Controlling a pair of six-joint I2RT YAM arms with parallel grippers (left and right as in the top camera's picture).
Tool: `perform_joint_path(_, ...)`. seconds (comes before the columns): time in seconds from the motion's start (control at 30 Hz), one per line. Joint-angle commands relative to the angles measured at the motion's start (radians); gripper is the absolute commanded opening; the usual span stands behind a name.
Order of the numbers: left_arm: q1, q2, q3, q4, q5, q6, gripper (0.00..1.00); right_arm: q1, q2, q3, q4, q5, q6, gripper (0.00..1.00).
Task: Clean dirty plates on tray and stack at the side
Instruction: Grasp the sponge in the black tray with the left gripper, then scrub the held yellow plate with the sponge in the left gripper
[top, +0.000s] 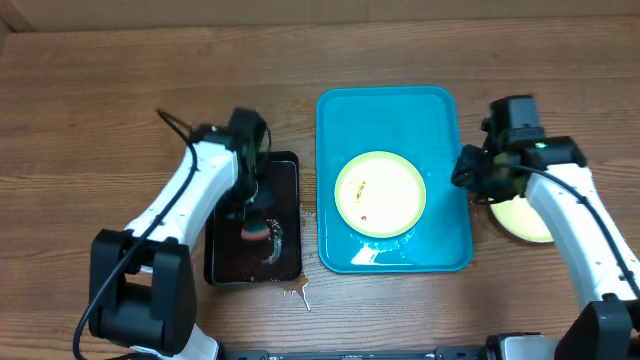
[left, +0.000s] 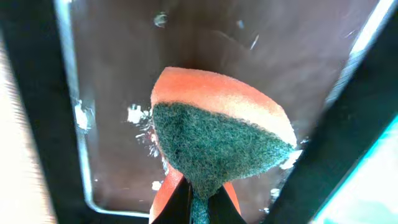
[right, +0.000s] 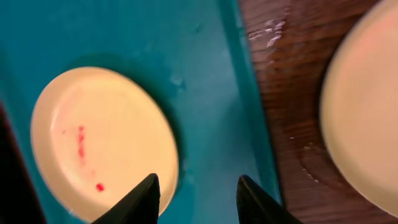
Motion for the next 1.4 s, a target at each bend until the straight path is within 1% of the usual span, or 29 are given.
perform_joint_path(0.0, -0.001, -0.013, 0.073, -0.020, -0.056, 0.030, 0.04, 0.006, -0.008, -0.021, 0.003, -0.180, -0.124, 0.42)
perform_joint_path(0.17, -0.001, -0.013, 0.073, 0.018, -0.051, 0.029, 0.04, 0.061, -0.005, -0.115, 0.100, -0.157, -0.118, 0.43)
perform_joint_path(0.33, -0.002, -0.013, 0.074, 0.020, -0.043, 0.031, 0.04, 0.112, 0.000, -0.231, 0.268, 0.005, -0.032, 0.43)
perform_joint_path(0.37, -0.002, -0.013, 0.074, 0.019, -0.040, 0.038, 0.04, 0.121, 0.005, -0.252, 0.304, 0.013, -0.033, 0.43)
perform_joint_path(0.47, -0.002, -0.013, 0.093, -0.007, -0.037, 0.045, 0.04, 0.136, 0.024, -0.261, 0.340, 0.008, -0.033, 0.42)
perform_joint_path(0.57, -0.002, -0.013, 0.150, -0.061, -0.037, 0.048, 0.04, 0.150, 0.055, -0.261, 0.372, 0.012, -0.031, 0.38)
perform_joint_path(0.63, -0.002, -0.013, 0.201, -0.093, -0.037, 0.049, 0.04, 0.155, 0.080, -0.261, 0.391, 0.046, 0.000, 0.37)
perform_joint_path(0.67, -0.002, -0.013, 0.260, -0.126, -0.036, 0.048, 0.04, 0.158, 0.109, -0.261, 0.416, 0.079, 0.013, 0.36)
perform_joint_path(0.73, -0.002, -0.013, 0.311, -0.152, -0.018, 0.049, 0.04, 0.158, 0.141, -0.261, 0.444, 0.086, 0.013, 0.35)
perform_joint_path(0.83, -0.005, -0.013, 0.357, -0.159, 0.058, 0.048, 0.04, 0.159, 0.173, -0.261, 0.461, 0.067, 0.016, 0.22)
perform_joint_path(0.87, -0.009, -0.013, 0.364, -0.153, 0.085, 0.048, 0.04, 0.159, 0.179, -0.261, 0.460, 0.067, 0.017, 0.17)
perform_joint_path(0.93, -0.022, -0.013, 0.365, -0.126, 0.127, 0.048, 0.04, 0.158, 0.184, -0.261, 0.458, 0.066, 0.017, 0.05)
perform_joint_path(0.97, -0.048, -0.013, 0.363, -0.079, 0.165, 0.048, 0.04, 0.158, 0.184, -0.261, 0.452, 0.066, 0.021, 0.04)
perform_joint_path(1.0, -0.091, -0.013, 0.360, -0.018, 0.174, 0.043, 0.04, 0.158, 0.184, -0.261, 0.436, 0.067, 0.036, 0.04)
perform_joint_path(1.2, -0.252, 0.045, 0.352, 0.172, 0.174, 0.008, 0.04, 0.158, 0.184, -0.261, 0.362, 0.067, 0.039, 0.04)
perform_joint_path(1.27, -0.309, 0.098, 0.352, 0.229, 0.175, -0.023, 0.04, 0.158, 0.184, -0.261, 0.357, 0.067, 0.039, 0.04)
perform_joint_path(1.37, -0.373, 0.192, 0.352, 0.299, 0.222, -0.042, 0.04, 0.158, 0.184, -0.261, 0.357, 0.067, 0.039, 0.04)
